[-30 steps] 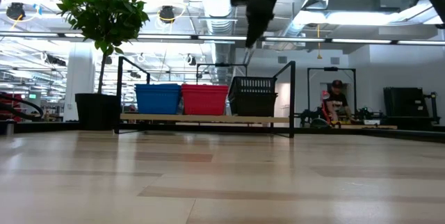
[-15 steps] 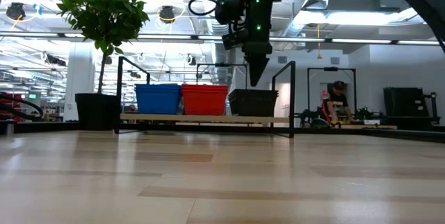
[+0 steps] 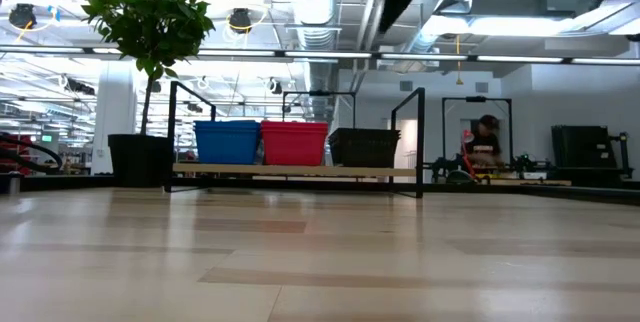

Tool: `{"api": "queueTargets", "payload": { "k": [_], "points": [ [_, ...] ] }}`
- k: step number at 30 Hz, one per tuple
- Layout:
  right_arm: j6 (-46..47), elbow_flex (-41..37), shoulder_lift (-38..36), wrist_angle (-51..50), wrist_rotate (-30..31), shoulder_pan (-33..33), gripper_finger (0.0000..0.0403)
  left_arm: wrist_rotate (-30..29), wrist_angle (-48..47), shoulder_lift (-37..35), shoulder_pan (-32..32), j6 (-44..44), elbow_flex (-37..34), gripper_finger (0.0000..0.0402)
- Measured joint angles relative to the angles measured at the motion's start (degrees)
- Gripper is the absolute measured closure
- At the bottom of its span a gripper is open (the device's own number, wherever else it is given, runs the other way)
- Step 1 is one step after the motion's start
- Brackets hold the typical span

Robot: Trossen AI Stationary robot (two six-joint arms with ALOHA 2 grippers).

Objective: Stack baskets on shelf by color
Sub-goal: Return to Home Position

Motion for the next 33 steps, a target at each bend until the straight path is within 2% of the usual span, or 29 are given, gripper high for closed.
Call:
{"api": "queueTargets", "payload": {
  "k": [3, 6, 10, 13, 17, 21, 27, 29, 31, 33],
  "points": [
    [0.1, 0.1, -5.8, -4.6, 0.0, 3.0, 0.028, 1.0, 0.1, 0.0, 0.0, 1.0, 0.0, 0.0234],
    [2.9, 0.0, -11.0, -9.0, -0.3, 5.2, 0.028, -3.3, 1.3, 0.0, 0.0, 1.2, 0.0, 0.0234],
    [5.3, -1.8, -19.5, -4.5, -0.3, 6.2, 0.0279, -10.7, 1.8, -2.3, 0.1, 4.6, 0.0, 0.0234],
    [7.3, -6.9, -26.9, 2.2, -0.4, 6.1, 0.028, -13.1, -1.7, -7.8, 0.1, 3.4, 0.0, 0.0234],
    [9.1, -20.5, -37.8, 15.2, -3.3, 6.4, 0.0279, -13.5, -2.3, -18.0, -0.3, 4.7, -2.2, 0.0234],
    [11.3, -38.0, -48.3, 30.1, -5.2, 7.2, 0.028, -8.6, 2.1, -29.9, -0.9, 8.7, -7.7, 0.0234],
    [18.4, -62.5, -61.9, 50.6, -9.5, 8.3, 0.028, -1.1, 12.6, -46.4, -1.0, 14.3, -19.6, 0.0234],
    [21.4, -69.6, -65.8, 58.3, -10.9, 9.3, 0.028, 0.2, 14.2, -45.9, -1.0, 16.2, -21.9, 0.0234],
    [23.8, -76.1, -69.4, 64.8, -12.2, 10.7, 0.028, 4.2, 16.3, -45.2, -0.8, 16.3, -23.3, 0.0234],
    [25.6, -81.8, -72.7, 71.6, -14.0, 12.7, 0.028, 5.8, 22.3, -44.3, -1.1, 18.6, -25.6, 0.0234]
  ]
}}
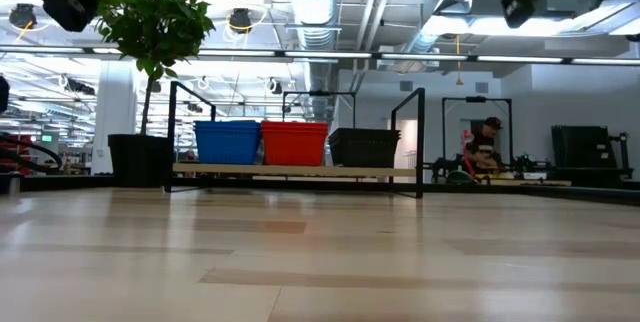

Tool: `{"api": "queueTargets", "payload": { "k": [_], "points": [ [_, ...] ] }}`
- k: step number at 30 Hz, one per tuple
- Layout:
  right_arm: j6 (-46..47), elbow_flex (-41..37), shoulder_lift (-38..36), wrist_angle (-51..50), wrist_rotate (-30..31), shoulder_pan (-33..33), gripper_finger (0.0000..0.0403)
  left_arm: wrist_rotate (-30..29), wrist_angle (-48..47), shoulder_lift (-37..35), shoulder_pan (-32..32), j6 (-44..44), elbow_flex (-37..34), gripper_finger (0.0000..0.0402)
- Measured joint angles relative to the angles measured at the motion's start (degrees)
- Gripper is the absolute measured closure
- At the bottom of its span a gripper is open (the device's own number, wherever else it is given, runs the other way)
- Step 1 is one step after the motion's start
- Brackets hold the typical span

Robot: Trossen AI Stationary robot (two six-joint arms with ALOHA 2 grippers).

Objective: Stack baskets on shelf by color
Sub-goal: Return to Home Position

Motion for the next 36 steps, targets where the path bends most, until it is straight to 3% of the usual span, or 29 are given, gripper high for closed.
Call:
{"api": "queueTargets", "payload": {
  "k": [6, 13, 19, 24, 36],
  "points": [
    [1.2, -14.4, -7.6, 17.1, -1.3, 6.8, 0.028, 8.2, 15.4, -1.6, 0.0, 7.9, -4.9, 0.0234],
    [1.2, -27.4, -11.9, 32.3, -0.5, 11.4, 0.028, 17.6, 26.9, -2.0, 0.0, 15.4, -11.8, 0.0234],
    [0.8, -28.6, -12.8, 29.2, 6.2, 12.4, 0.028, 21.5, 37.0, -2.1, 0.0, 16.1, -19.8, 0.0234],
    [-0.3, -28.6, -12.9, 28.2, 7.2, 12.4, 0.028, 21.5, 43.1, -2.1, 0.0, 14.0, -25.8, 0.0234],
    [-0.5, -28.6, -12.8, 23.7, 7.2, 12.4, 0.028, 22.1, 37.8, -1.9, 0.1, 17.0, -26.1, 0.0234]
  ]
}}
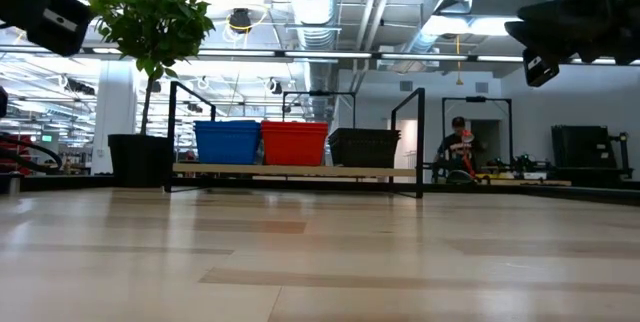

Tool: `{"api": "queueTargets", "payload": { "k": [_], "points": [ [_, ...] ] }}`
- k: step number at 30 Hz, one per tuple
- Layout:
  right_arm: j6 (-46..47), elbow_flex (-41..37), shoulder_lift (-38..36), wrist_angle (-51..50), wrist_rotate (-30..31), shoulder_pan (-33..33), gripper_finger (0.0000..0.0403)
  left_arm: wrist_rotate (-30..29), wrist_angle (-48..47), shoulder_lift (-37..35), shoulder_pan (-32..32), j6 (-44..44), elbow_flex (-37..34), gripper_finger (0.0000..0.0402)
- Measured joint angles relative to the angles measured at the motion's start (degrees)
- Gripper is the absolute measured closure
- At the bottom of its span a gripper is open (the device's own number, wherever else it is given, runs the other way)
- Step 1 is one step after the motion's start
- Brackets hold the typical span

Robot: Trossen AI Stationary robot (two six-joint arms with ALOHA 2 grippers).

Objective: Stack baskets on shelf by color
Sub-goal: Return to Home Position

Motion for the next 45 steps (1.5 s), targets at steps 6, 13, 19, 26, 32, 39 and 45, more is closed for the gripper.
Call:
{"api": "queueTargets", "payload": {
  "k": [6, 13, 19, 26, 32, 39, 45],
  "points": [
    [-0.3, 0.0, 0.0, -1.5, 0.0, 0.0, 0.028, -4.2, -1.1, 0.0, 0.0, 2.6, 0.0, 0.0234],
    [0.0, 0.0, 0.0, -8.5, -0.1, 0.1, 0.028, -4.1, -1.1, 0.0, 0.0, 5.6, 0.0, 0.0234],
    [0.0, 0.0, 0.0, -14.5, -0.1, 0.1, 0.028, -4.1, -1.1, 0.0, 0.0, 4.0, 0.0, 0.0234],
    [0.0, 0.0, 0.0, -19.9, -0.4, 0.1, 0.028, -4.1, -1.1, 0.0, 0.0, 3.9, -0.1, 0.0234],
    [0.0, 0.0, 0.0, -20.0, -0.5, 0.1, 0.028, -4.1, -1.1, 0.0, 0.0, 3.9, -0.1, 0.0234],
    [0.0, 0.0, 0.0, -20.1, -0.5, 0.1, 0.028, -4.0, -1.1, 0.0, 0.0, 3.9, -0.1, 0.0234],
    [0.1, 0.0, 0.0, -20.1, -0.5, 0.1, 0.0279, -4.0, -1.1, 0.0, 0.0, 3.9, -0.1, 0.0234]
  ]
}}
